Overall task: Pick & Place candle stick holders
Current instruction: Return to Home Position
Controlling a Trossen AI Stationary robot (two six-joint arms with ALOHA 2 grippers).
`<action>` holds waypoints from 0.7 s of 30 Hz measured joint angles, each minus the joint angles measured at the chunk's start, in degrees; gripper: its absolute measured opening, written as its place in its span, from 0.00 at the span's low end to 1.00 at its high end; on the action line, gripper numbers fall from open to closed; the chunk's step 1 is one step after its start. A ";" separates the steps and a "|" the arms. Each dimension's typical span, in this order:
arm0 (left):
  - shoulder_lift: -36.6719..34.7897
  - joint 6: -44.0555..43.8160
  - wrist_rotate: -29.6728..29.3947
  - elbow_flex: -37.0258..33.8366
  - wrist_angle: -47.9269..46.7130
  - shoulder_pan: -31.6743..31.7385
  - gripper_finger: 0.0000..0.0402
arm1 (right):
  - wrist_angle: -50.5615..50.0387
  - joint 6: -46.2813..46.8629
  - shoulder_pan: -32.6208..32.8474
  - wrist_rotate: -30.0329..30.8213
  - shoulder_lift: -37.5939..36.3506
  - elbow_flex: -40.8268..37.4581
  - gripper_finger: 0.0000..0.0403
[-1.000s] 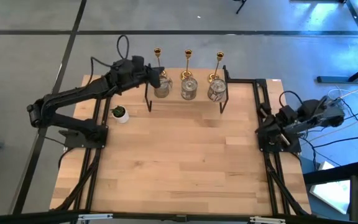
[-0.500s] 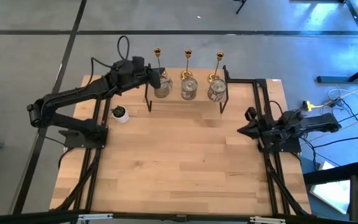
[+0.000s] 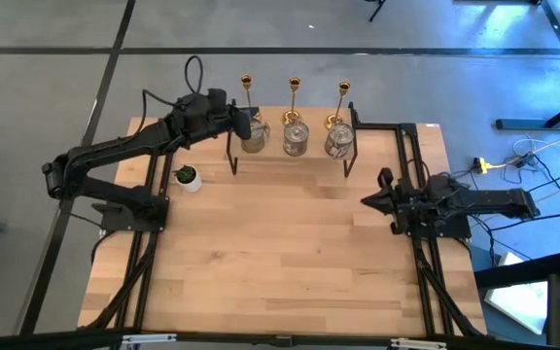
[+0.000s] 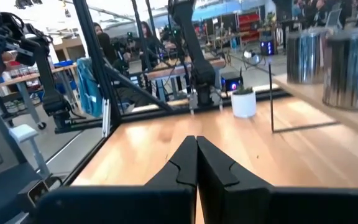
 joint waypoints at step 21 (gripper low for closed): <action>0.00 -0.59 0.48 0.00 -0.06 -1.07 0.00 | -6.64 0.95 -0.93 -2.29 -0.08 -1.32 0.00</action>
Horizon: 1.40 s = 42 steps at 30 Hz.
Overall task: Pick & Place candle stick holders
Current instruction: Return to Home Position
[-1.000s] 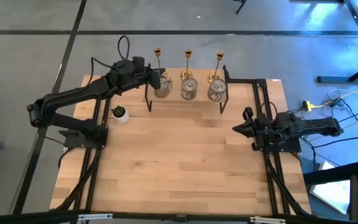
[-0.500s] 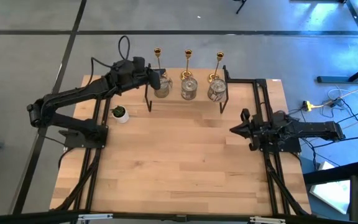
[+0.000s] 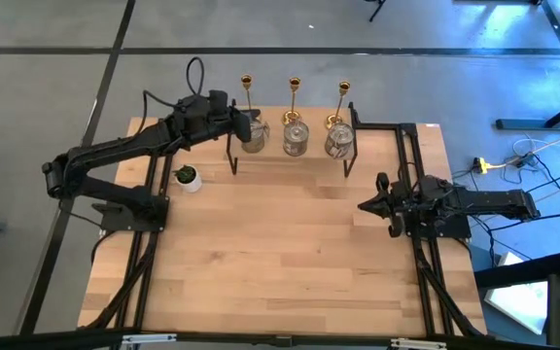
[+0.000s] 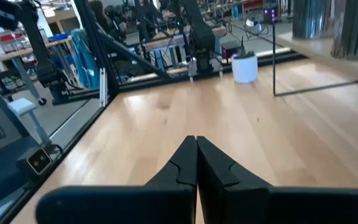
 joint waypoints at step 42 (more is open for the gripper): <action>-0.02 -0.06 0.25 0.00 0.49 0.00 0.00 | 5.58 8.42 -0.09 7.67 -5.65 -3.68 0.00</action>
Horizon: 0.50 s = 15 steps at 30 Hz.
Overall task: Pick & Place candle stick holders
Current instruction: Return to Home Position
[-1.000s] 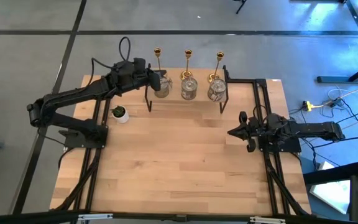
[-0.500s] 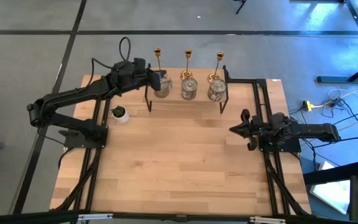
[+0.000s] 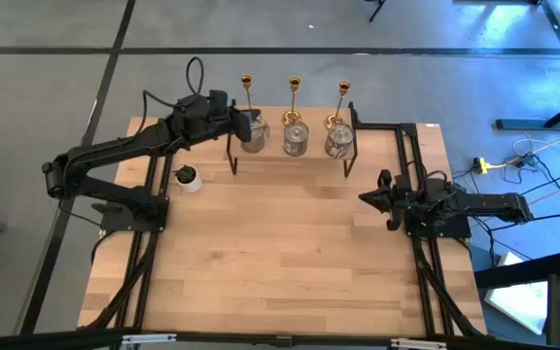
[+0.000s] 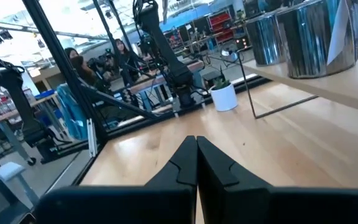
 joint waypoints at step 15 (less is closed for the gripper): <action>-0.79 9.75 10.03 0.00 9.04 -3.43 0.00 | -0.25 0.41 0.02 -0.02 0.00 -0.01 0.00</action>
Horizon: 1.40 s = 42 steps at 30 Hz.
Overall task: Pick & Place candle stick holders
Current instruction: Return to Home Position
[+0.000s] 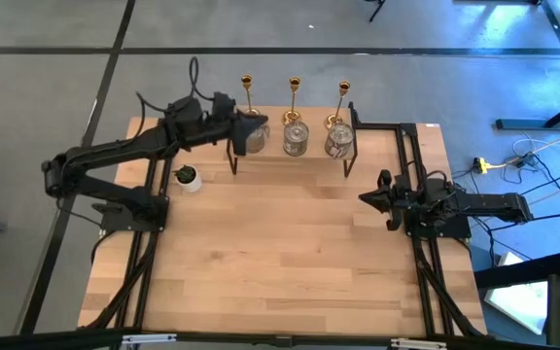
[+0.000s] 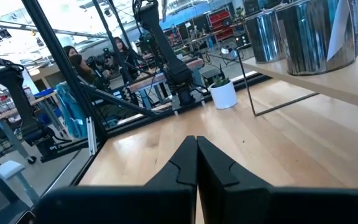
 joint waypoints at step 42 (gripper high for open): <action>-40.22 15.00 -16.32 -30.97 -2.20 -26.85 0.00 | 0.00 -0.02 0.02 -0.10 0.00 0.00 0.00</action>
